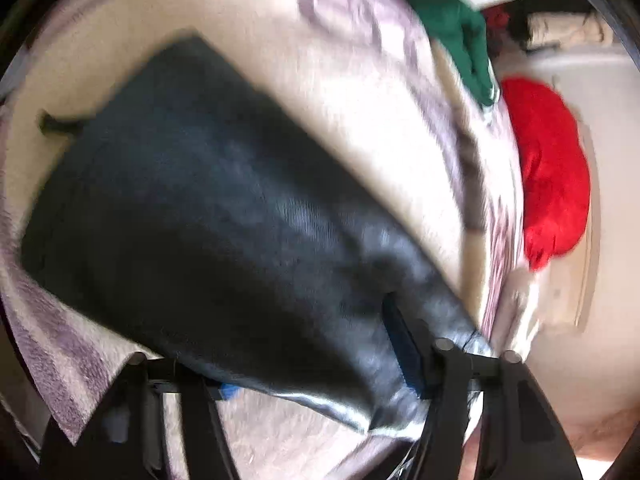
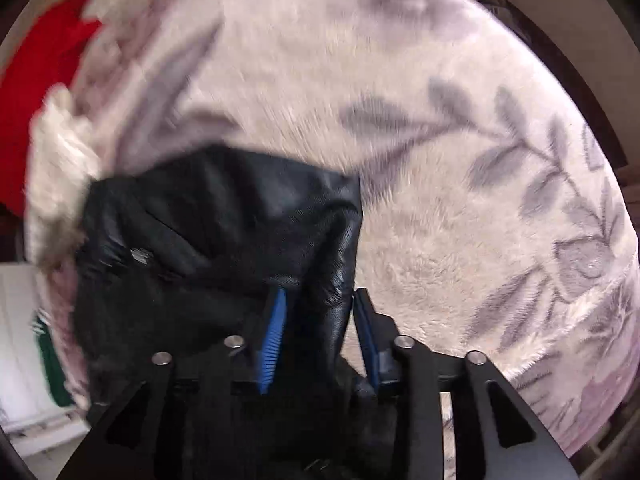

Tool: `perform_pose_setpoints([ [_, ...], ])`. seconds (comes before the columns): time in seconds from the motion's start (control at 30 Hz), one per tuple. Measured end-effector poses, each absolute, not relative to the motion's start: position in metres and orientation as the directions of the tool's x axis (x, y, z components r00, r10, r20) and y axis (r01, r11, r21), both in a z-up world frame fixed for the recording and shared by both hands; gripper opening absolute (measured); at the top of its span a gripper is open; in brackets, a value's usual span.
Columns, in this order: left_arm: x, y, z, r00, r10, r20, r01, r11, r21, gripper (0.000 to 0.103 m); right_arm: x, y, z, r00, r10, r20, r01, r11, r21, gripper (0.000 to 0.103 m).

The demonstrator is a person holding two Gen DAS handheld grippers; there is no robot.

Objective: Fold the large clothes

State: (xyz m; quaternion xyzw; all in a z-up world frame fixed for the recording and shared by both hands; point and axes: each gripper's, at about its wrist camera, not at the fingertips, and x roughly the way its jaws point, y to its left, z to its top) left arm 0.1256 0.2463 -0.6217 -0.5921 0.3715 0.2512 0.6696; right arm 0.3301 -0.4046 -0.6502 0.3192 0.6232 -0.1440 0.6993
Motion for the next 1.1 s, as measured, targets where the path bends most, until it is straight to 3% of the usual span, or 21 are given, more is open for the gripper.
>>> perform_pose_setpoints([
  [0.03,0.126,0.249,-0.616,0.598,-0.062,-0.799,-0.781,0.178,-0.599,0.011,0.327,-0.405,-0.640,0.209,0.206,-0.956,0.591,0.752,0.291,0.041],
  [0.13,0.129,0.254,-0.595,0.635,0.022,-0.772,-0.758,0.208,-0.618,0.007,0.321,-0.397,-0.615,0.245,0.209,-0.947,0.540,0.782,0.312,0.041],
  [0.33,0.174,0.240,-0.522,0.639,0.128,-0.758,-0.716,0.460,-0.526,0.004,0.316,-0.310,-0.601,0.249,0.229,-0.941,0.331,0.893,0.305,0.041],
  [0.43,0.194,0.225,-0.481,0.669,0.156,-0.727,-0.669,0.552,-0.498,0.004,0.314,-0.249,-0.609,0.268,0.240,-0.933,0.200,0.934,0.298,0.041],
  [0.57,0.223,0.189,-0.429,0.720,0.170,-0.673,-0.577,0.686,-0.444,0.004,0.311,-0.201,-0.658,0.098,0.258,-0.961,0.170,0.947,0.272,0.041],
  [0.67,0.251,0.146,-0.393,0.770,0.129,-0.625,-0.458,0.793,-0.400,0.003,0.306,-0.209,-0.650,0.126,0.317,-0.940,0.206,0.919,0.337,0.041],
  [0.83,0.302,0.021,-0.364,0.806,-0.074,-0.587,-0.149,0.935,-0.323,0.003,0.278,-0.270,-0.621,0.184,0.390,-0.902,0.317,0.845,0.430,0.041],
  [0.97,0.328,-0.104,-0.385,0.732,-0.279,-0.622,0.104,0.948,-0.302,0.003,0.256,-0.339,-0.604,0.236,0.388,-0.891,0.421,0.786,0.453,0.041],
  [1.1,0.334,-0.239,-0.449,0.528,-0.446,-0.723,0.311,0.893,-0.324,0.003,0.225,-0.407,-0.596,0.269,0.361,-0.893,0.523,0.724,0.450,0.041],
])
